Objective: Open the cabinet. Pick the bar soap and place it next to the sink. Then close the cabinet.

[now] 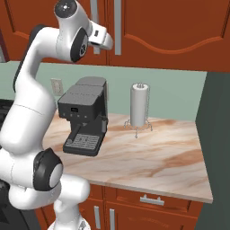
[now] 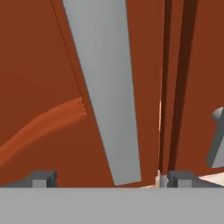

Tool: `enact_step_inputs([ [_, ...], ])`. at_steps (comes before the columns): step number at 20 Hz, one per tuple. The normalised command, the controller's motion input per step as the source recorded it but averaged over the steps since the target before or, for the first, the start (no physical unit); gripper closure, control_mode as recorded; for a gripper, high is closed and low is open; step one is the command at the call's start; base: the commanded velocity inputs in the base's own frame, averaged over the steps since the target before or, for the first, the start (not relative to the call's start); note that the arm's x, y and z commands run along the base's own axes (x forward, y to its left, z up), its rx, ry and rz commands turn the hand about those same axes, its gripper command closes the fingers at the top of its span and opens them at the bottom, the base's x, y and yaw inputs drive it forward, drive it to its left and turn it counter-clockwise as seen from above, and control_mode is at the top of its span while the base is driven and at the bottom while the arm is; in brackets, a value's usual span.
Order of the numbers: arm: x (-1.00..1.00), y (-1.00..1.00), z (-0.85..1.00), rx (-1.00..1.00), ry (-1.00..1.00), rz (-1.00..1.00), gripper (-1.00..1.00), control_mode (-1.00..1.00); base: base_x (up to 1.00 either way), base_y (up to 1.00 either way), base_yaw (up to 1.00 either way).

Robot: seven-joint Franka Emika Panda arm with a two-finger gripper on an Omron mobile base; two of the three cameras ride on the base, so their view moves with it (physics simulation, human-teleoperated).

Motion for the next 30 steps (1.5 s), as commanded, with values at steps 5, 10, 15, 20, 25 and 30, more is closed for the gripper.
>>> enact_step_inputs([
  [5, 0.29, -0.05, 0.00, 0.00, 0.00, 0.00, -1.00, -1.00, 0.00, 0.00, 0.00],
  [10, 0.36, -0.01, 0.00, 0.00, 0.00, 0.00, -1.00, -1.00, 0.00, 0.00, 0.00],
  [15, 0.37, 0.00, 0.00, 0.00, 0.00, 0.00, -1.00, -1.00, 0.00, 0.00, 0.00],
  [20, 0.18, 0.00, -0.01, 0.00, 0.00, 0.00, -1.00, -1.00, 0.00, 0.00, 0.00],
  [25, 0.00, 0.00, 0.00, 0.00, 0.00, 0.00, -1.00, -1.00, 0.00, 0.00, 0.00],
  [30, 0.00, 0.00, 0.00, 0.00, 0.00, 0.00, 1.00, -1.00, 0.00, 0.00, 0.00],
])
